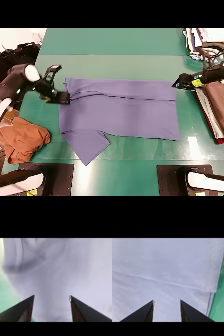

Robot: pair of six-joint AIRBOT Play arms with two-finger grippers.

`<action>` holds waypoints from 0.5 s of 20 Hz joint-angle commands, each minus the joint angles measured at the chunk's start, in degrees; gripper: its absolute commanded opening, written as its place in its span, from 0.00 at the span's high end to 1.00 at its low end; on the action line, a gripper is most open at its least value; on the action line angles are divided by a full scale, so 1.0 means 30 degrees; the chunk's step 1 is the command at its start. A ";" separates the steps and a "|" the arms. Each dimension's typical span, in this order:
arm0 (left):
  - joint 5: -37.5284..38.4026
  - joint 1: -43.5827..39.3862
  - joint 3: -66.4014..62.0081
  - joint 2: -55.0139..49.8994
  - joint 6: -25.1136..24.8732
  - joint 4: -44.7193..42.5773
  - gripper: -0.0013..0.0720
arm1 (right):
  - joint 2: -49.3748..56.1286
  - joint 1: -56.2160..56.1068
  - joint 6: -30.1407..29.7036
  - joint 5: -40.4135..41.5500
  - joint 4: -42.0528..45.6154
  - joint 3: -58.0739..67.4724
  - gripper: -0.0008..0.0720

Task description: Fold the shirts.

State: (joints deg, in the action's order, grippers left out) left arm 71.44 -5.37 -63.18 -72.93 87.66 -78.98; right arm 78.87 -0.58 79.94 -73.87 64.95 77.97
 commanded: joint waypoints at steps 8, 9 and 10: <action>0.0408 0.0015 1.2021 0.8721 0.3286 0.2565 0.26 | -0.2616 -0.0015 -0.0007 -0.0226 -0.0168 -0.0073 0.46; -0.0291 0.0015 1.2466 0.8714 0.3286 0.3198 0.26 | -0.2616 -0.0007 -0.0007 -0.0240 -0.0175 -0.0073 0.46; -0.1086 0.0015 1.2757 0.8714 0.3286 0.3657 0.26 | -0.2616 -0.0015 -0.0007 -0.0240 -0.0189 -0.0073 0.46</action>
State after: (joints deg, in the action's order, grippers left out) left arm 72.18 -5.34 -29.91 -48.53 96.31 -72.82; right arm 71.37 -0.58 79.92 -74.54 64.51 77.73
